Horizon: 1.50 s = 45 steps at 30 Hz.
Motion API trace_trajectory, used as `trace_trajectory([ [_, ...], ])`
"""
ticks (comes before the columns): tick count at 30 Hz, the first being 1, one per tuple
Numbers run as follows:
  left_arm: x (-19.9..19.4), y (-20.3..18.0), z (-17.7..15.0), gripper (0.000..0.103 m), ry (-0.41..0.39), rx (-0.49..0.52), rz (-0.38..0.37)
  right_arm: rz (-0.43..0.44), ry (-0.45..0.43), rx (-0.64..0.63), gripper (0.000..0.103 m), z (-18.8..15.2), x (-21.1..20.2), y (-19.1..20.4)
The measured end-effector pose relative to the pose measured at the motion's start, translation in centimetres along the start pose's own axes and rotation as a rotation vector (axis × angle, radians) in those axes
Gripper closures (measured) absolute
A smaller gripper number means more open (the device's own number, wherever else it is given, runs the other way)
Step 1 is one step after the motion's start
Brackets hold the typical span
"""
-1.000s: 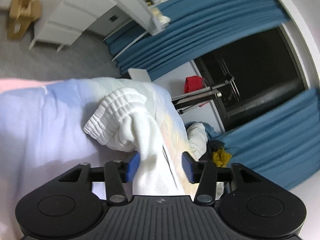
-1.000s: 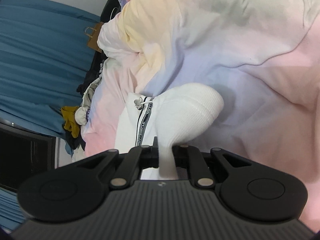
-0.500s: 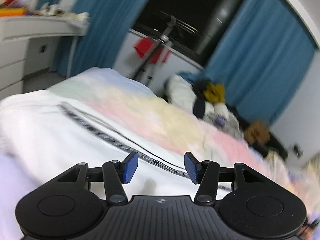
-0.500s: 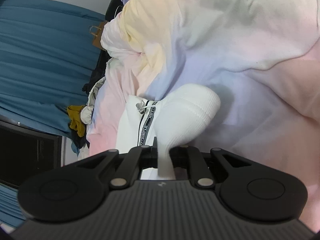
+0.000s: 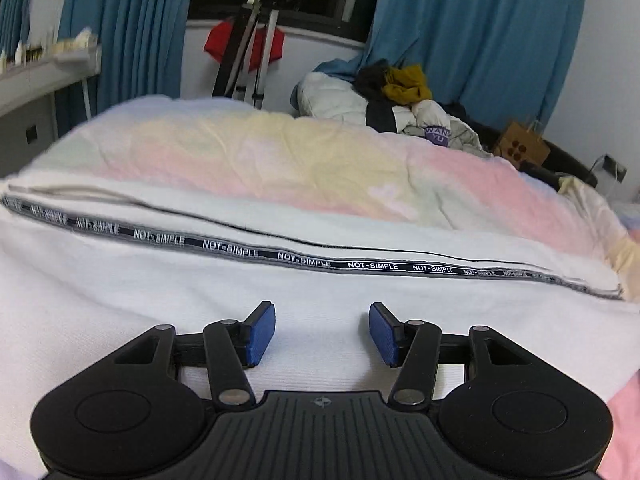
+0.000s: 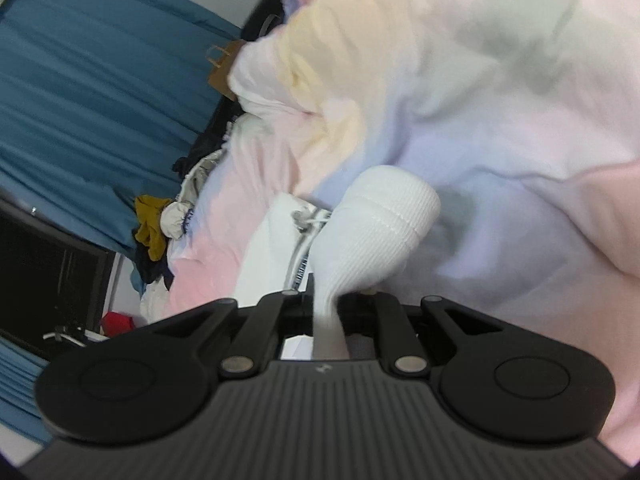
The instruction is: Fold clothes
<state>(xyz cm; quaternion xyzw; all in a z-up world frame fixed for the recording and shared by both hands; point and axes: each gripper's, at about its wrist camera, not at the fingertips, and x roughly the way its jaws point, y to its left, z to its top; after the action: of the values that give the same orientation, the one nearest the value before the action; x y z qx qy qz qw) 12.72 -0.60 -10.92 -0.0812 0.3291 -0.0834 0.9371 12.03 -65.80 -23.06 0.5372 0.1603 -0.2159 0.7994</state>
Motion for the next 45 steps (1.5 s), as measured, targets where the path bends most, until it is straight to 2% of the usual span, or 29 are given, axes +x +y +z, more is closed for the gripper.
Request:
trace_trajectory([
  [6,0.0,1.2,0.6,0.048,0.009,-0.053,-0.042,0.060,-0.101,-0.217,0.092,-1.1,-2.3,5.2],
  [11,-0.7,1.9,0.9,0.048,0.000,-0.096,-0.054,0.180,-0.148,-0.365,0.092,-3.4,-5.3,10.6],
  [15,-1.4,2.6,1.2,0.047,-0.014,-0.135,-0.059,0.283,-0.189,-0.571,0.092,-7.4,-8.3,15.5],
  [18,-1.9,3.1,1.5,0.046,-0.030,-0.167,-0.057,0.358,-0.206,-0.775,0.092,-11.8,-10.6,18.7],
  [22,-2.3,3.7,1.7,0.043,-0.040,-0.193,-0.047,0.455,-0.162,-1.061,0.092,-19.2,-13.0,21.0],
  [25,-2.7,4.1,1.7,0.043,-0.050,-0.209,-0.042,0.497,-0.103,-1.294,0.092,-25.7,-13.6,21.1],
  [27,-2.8,4.3,1.7,0.043,-0.052,-0.215,-0.039,0.493,-0.024,-1.443,0.092,-30.1,-13.0,20.7],
  [30,-2.8,4.5,1.7,0.042,-0.054,-0.222,-0.031,0.457,0.150,-1.643,0.092,-36.2,-11.6,18.5],
  [32,-2.6,4.3,1.6,0.042,-0.053,-0.219,-0.030,0.401,0.196,-1.750,0.092,-38.9,-10.7,16.8],
  [33,-2.7,4.2,1.6,0.042,-0.055,-0.217,-0.030,0.391,0.197,-1.783,0.092,-39.4,-10.5,16.4],
  [35,-2.7,4.2,1.6,0.041,-0.057,-0.214,-0.033,0.399,0.206,-1.761,0.092,-39.1,-10.5,16.8],
  [40,-2.8,4.4,1.6,0.040,-0.058,-0.220,-0.050,0.421,0.255,-1.623,0.092,-37.9,-11.6,17.9],
  [45,-3.0,4.6,1.5,0.040,-0.060,-0.223,-0.069,0.399,0.289,-1.597,0.090,-39.0,-12.0,18.7],
])
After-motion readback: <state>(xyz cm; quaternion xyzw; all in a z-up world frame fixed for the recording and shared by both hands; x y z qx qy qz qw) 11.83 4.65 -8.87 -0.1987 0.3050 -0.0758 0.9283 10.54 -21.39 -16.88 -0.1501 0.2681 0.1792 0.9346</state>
